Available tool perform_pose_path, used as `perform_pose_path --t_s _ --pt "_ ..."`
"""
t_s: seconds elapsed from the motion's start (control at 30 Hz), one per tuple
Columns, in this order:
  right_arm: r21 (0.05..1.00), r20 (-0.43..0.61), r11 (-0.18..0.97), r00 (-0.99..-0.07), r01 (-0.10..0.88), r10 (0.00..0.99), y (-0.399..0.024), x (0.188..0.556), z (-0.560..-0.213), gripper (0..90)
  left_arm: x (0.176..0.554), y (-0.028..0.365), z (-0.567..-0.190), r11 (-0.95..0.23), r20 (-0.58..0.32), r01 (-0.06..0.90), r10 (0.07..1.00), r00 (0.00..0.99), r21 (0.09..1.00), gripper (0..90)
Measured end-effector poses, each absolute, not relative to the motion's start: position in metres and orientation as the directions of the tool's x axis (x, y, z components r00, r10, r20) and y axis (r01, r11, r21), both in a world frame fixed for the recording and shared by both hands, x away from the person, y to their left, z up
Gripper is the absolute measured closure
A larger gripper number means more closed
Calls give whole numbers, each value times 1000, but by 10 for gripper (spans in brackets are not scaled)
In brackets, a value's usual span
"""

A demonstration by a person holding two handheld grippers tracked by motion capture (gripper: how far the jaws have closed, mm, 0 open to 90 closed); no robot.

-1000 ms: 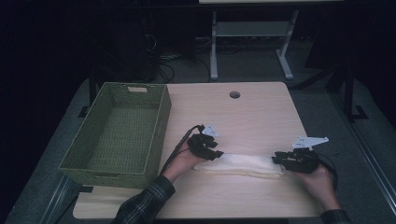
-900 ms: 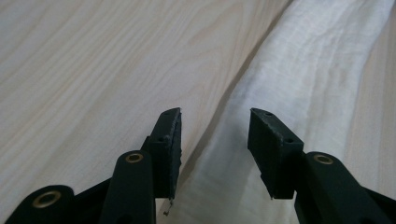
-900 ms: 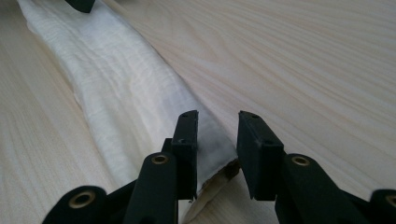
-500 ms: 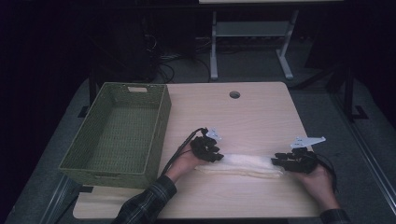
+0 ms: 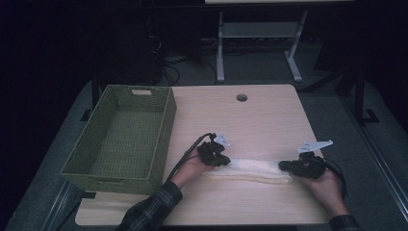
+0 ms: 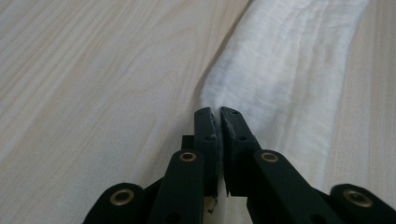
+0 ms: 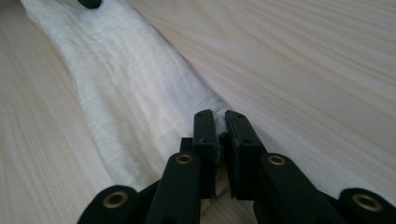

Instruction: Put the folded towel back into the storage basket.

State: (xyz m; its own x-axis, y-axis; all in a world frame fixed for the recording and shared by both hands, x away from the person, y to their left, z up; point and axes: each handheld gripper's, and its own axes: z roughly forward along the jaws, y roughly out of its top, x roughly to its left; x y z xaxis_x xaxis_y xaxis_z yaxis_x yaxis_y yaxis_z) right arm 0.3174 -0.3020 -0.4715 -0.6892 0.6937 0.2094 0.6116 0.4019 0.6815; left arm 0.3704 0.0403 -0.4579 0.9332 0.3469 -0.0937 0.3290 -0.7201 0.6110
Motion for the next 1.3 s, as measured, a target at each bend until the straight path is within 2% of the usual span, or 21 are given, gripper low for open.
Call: perform_pose_path --t_s 0.23,0.67,0.9,1.3 --pt "693 128 434 -690 576 712 -298 314 -469 862 368 43 -452 -704 -94 338 362 927 624 866" --pt "724 92 412 -670 553 737 -298 318 -456 864 356 54 -426 -655 -110 334 359 927 678 867" --pt "745 87 394 -663 539 743 -300 321 -444 864 352 58 -415 -609 -147 352 361 921 711 869" --pt "781 61 385 -673 492 737 -290 337 -421 864 346 74 -390 -556 -137 346 382 914 756 869"
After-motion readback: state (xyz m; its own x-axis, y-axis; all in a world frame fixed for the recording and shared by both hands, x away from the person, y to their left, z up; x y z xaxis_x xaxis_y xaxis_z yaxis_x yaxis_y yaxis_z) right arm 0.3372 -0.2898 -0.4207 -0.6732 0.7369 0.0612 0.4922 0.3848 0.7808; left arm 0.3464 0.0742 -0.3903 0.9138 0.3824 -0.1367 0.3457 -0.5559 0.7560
